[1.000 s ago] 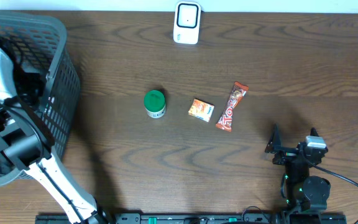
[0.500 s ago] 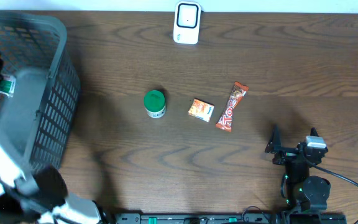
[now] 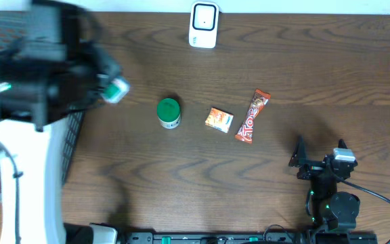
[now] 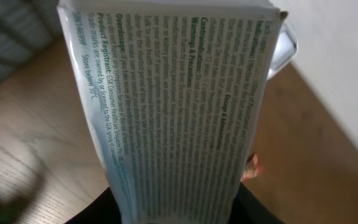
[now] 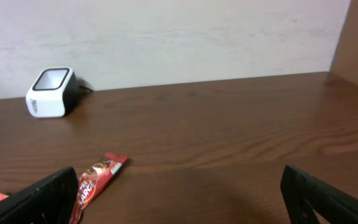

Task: Scan the item barcode
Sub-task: 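Carry the Panadol box past the scanner and set it beside the orange box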

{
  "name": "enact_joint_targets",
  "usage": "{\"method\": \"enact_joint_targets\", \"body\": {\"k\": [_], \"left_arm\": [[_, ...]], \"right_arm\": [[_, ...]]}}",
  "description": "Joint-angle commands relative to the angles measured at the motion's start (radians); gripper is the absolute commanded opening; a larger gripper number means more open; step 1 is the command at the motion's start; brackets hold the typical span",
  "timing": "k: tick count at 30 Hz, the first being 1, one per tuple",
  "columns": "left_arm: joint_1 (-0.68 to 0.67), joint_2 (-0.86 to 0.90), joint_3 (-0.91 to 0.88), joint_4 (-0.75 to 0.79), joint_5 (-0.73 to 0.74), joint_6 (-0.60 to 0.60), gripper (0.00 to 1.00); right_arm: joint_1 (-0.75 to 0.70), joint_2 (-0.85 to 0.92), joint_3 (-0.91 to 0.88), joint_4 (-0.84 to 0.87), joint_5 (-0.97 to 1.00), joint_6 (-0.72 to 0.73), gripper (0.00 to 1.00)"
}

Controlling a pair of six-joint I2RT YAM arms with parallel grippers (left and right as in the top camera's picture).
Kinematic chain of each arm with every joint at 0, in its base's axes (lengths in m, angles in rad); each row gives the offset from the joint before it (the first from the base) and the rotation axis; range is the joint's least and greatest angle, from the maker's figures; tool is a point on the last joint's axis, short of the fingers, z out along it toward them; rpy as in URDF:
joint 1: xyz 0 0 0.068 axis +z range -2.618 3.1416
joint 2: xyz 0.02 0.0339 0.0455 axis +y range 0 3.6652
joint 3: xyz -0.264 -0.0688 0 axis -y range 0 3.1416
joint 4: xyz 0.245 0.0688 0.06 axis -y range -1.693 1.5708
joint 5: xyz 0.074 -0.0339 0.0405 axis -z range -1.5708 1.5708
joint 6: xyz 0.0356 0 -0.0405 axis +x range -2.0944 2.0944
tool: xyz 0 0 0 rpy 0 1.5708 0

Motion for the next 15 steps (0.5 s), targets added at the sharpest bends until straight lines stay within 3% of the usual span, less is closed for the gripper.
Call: {"method": "enact_joint_targets", "body": {"k": [1,15], "left_arm": [[-0.192,0.063,-0.004,-0.004,-0.117,-0.105,0.36],[-0.514,0.364,-0.024,-0.002,-0.133,-0.372,0.36]], "right_arm": [[0.003,-0.005,-0.001,-0.004,-0.001,-0.013,0.99],[0.003,-0.005,-0.001,-0.004,-0.001,-0.013,0.99]]}}
